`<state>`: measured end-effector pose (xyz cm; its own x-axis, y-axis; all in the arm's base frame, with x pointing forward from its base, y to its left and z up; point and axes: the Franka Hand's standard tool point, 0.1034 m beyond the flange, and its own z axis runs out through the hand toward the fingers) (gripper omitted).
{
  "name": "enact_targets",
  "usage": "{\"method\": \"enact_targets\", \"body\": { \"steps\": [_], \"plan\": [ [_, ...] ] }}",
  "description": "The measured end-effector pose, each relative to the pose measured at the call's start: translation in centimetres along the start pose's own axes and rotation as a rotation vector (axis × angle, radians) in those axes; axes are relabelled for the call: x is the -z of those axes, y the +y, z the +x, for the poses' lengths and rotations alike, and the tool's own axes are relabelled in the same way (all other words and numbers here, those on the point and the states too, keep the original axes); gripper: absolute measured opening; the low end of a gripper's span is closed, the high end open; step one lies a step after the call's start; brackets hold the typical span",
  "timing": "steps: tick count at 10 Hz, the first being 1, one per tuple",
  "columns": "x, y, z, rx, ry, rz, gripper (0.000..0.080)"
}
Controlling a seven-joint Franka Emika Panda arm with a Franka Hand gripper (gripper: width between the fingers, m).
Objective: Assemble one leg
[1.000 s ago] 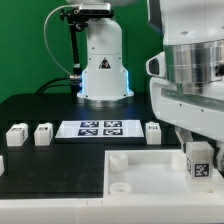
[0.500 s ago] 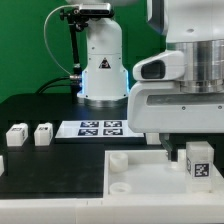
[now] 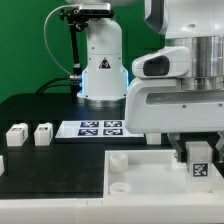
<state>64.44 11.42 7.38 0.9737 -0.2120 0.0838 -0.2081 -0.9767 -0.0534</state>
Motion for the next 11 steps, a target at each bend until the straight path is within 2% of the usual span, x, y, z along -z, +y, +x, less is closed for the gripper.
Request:
{"method": "enact_targets", "body": {
  "steps": [1,3,4,6,9,11],
  "plan": [
    [-0.02,0.04,-0.01,-0.065,-0.001,0.0,0.0291],
    [-0.1,0.29,0.02,-0.403,-0.014,-0.003,0.0291],
    [-0.19,0.51,0.12,-0.579,-0.032,0.004,0.0291],
    [-0.2,0.88,-0.06,-0.939,-0.07,0.036,0.0291],
    [-0.16,0.54,-0.4,-1.358,-0.077,0.008,0.0294],
    [-0.1,0.36,-0.5,-1.479,-0.072,-0.002,0.0294]
  ]
}}
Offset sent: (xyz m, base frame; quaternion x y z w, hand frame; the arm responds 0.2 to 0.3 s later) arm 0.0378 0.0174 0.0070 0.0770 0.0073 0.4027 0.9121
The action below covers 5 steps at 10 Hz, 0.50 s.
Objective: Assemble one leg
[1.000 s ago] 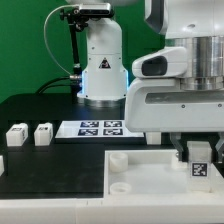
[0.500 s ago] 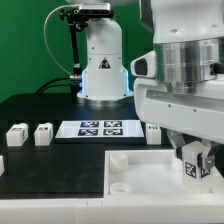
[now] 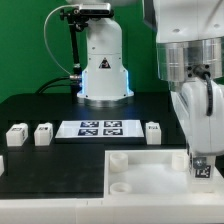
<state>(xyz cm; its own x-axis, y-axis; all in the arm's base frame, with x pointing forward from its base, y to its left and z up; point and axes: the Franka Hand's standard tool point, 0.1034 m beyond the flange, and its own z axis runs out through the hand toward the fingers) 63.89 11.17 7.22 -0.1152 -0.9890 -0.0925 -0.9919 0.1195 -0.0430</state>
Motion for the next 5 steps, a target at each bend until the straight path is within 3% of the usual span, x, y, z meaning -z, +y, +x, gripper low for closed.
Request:
{"method": "enact_targets", "body": {
  "steps": [2,3,4,5],
  "plan": [
    [-0.03,0.01,0.0,-0.01,-0.001,0.0,0.0294],
    [-0.08,0.1,-0.01,0.067,0.0,-0.003,0.0475],
    [-0.31,0.65,-0.14,0.189,0.004,-0.027,0.0588],
    [-0.14,0.95,-0.37,0.392,0.019,-0.059,0.0588]
  ]
}}
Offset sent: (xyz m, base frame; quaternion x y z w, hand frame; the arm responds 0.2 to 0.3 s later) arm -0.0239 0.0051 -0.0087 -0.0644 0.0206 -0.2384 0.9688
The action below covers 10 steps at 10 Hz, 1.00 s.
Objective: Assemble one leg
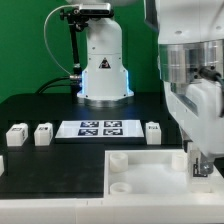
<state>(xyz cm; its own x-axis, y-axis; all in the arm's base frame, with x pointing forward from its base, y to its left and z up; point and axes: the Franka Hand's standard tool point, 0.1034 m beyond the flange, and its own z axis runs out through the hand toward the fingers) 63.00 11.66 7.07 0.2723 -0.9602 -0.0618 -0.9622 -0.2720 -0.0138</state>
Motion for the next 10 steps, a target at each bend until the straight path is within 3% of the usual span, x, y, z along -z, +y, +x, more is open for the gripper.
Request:
{"method": "enact_targets", "body": {
  "steps": [1,4,5,7,8,9,10],
  "plan": [
    [0.2,-0.3,-0.4,0.184,0.021,-0.002,0.0637],
    [0.0,-0.2,0.1,0.479,0.034,-0.002,0.0649],
    [-0.3,-0.6,0.1,0.653,0.083,0.032,0.0649],
    [-0.3,-1.3,0.5,1.006,0.157,0.073,0.0649],
    [-0.5,-1.4,0.2,1.024,0.175,0.091,0.0649],
    [-0.6,-1.2,0.1,0.983,0.167,0.09,0.0649],
    [-0.6,-1.2,0.1,0.986,0.168,0.089,0.0521]
  ]
}}
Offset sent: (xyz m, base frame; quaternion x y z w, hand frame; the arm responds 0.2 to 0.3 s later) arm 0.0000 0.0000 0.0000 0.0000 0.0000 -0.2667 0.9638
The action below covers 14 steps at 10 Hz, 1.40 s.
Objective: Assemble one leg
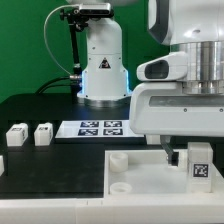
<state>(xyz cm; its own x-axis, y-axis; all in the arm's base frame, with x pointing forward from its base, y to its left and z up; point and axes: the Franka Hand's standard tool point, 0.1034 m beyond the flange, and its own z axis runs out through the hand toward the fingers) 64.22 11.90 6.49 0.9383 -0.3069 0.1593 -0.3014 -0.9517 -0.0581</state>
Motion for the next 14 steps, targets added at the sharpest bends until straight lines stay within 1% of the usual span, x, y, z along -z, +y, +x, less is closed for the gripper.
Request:
{"method": "enact_targets", "body": {
  "steps": [1,2,3,5,6,7,8,9,10,12,13,14],
  "plan": [
    [-0.02,-0.06,-0.05,-0.079,-0.002,0.004,0.0521],
    [-0.04,-0.14,-0.12,-0.182,-0.005,0.008,0.0383],
    [-0.1,0.07,-0.19,-0.248,-0.009,0.005,0.0292],
    [-0.09,0.37,-0.09,-0.495,-0.02,0.008,0.0292],
    [0.08,0.55,0.2,-0.657,-0.057,-0.005,0.0292],
    [-0.05,0.68,0.03,-0.904,-0.096,0.008,0.0292],
    [-0.07,0.75,-0.01,-1.085,-0.131,0.025,0.0292],
    [-0.12,0.71,-0.06,-1.274,-0.171,0.037,0.0292],
    [-0.16,0.47,-0.04,-1.422,-0.191,0.027,0.0294],
    [-0.24,0.28,-0.14,-1.574,-0.193,0.007,0.0294],
    [-0.23,0.43,-0.4,-1.667,-0.192,-0.027,0.0294],
    [-0.21,0.78,-0.24,-1.694,-0.181,-0.033,0.0294]
  ]
}}
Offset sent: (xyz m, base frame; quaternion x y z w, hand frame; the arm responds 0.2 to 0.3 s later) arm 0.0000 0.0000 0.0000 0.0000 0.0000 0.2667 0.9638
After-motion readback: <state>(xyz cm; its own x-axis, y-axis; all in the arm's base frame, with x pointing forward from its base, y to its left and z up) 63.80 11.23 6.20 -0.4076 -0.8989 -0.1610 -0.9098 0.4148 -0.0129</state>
